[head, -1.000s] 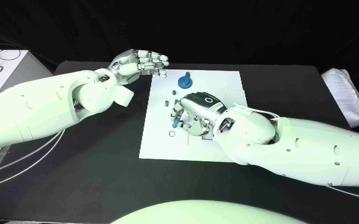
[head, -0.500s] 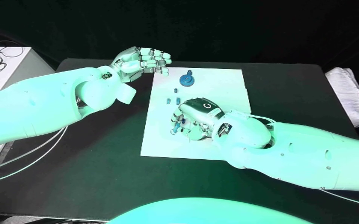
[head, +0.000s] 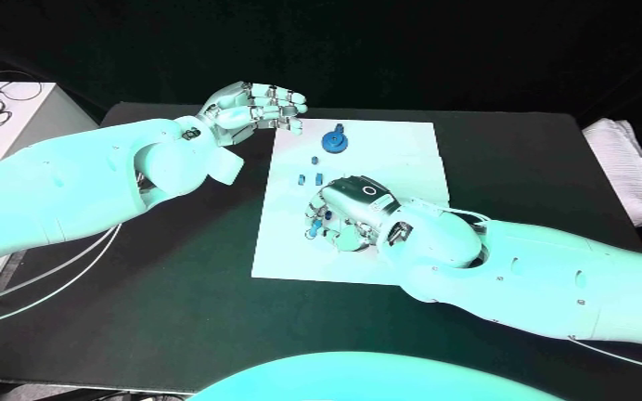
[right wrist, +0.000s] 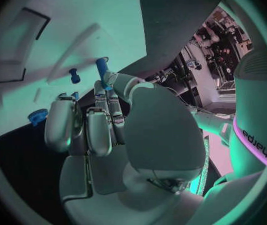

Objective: Assemble the parts on the task board

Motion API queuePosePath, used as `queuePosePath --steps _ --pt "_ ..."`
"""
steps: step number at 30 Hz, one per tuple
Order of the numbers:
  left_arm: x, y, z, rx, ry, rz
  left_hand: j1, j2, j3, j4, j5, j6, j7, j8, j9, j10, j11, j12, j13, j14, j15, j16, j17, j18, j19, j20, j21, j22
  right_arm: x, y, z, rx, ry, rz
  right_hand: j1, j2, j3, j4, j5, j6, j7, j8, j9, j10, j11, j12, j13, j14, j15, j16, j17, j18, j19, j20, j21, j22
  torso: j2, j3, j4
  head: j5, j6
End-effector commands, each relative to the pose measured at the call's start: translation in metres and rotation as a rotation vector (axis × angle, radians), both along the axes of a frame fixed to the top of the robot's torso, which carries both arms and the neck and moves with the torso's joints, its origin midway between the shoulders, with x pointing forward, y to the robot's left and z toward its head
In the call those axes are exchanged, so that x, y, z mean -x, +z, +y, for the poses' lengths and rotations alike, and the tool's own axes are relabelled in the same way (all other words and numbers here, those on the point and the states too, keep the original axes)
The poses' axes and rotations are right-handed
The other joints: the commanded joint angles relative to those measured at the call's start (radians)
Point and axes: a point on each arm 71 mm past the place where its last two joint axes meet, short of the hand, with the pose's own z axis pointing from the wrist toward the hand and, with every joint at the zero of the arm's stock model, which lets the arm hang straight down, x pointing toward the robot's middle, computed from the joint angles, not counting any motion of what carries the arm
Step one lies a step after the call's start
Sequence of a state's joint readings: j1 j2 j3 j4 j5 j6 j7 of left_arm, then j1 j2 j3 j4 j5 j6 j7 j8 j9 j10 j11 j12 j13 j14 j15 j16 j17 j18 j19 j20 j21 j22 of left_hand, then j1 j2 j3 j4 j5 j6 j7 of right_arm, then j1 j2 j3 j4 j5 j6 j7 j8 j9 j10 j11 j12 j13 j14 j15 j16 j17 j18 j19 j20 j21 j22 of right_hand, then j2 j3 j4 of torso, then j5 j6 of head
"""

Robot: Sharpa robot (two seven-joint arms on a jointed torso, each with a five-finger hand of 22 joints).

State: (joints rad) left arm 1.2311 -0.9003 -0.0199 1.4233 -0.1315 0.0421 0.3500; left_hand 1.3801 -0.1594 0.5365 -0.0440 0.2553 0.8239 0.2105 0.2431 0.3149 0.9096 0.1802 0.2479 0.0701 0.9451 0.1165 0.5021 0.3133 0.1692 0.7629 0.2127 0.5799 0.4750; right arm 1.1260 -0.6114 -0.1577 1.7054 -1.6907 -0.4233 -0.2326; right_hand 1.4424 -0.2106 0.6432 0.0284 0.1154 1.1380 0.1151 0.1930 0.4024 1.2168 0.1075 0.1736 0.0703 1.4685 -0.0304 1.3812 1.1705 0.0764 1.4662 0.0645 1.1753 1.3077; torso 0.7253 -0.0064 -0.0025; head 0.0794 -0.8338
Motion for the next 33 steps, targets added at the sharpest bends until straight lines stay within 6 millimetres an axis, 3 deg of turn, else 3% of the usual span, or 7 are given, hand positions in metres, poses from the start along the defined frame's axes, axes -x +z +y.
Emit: queuePosePath --steps 1,33 --pt "0.001 0.0006 -0.002 0.014 -0.018 0.003 -0.006 0.008 -0.003 0.004 0.0 0.004 0.018 0.005 0.001 -0.009 -0.001 0.004 0.001 0.001 0.004 -0.005 0.001 0.005 -0.005 0.002 0.002 0.001 0.001 -0.0016 0.001 0.007 0.008 -0.01 0.002 0.011 0.004 0.0 0.006 0.001 0.005 0.002 0.001 0.067 -0.063 0.003 0.06 0.028 -0.006 -0.001 -0.001 -0.005 0.023 -0.005 -0.004 0.084 -0.001 -0.0007 0.0 0.0 -0.001" --pt "0.0015 0.0 -0.0013 0.009 -0.024 0.013 -0.006 0.008 -0.003 0.003 0.0 0.004 0.018 0.005 0.001 -0.011 -0.001 0.006 0.001 0.001 0.004 -0.006 0.002 0.006 -0.004 0.002 0.001 0.0 0.0034 -0.0074 0.0037 0.019 0.009 0.001 0.0 0.011 0.006 -0.003 0.007 0.0 0.005 0.002 0.002 0.067 -0.062 0.002 0.061 0.028 -0.006 -0.001 -0.002 -0.005 0.022 -0.005 -0.007 0.083 -0.001 -0.001 0.0005 0.003 -0.01"
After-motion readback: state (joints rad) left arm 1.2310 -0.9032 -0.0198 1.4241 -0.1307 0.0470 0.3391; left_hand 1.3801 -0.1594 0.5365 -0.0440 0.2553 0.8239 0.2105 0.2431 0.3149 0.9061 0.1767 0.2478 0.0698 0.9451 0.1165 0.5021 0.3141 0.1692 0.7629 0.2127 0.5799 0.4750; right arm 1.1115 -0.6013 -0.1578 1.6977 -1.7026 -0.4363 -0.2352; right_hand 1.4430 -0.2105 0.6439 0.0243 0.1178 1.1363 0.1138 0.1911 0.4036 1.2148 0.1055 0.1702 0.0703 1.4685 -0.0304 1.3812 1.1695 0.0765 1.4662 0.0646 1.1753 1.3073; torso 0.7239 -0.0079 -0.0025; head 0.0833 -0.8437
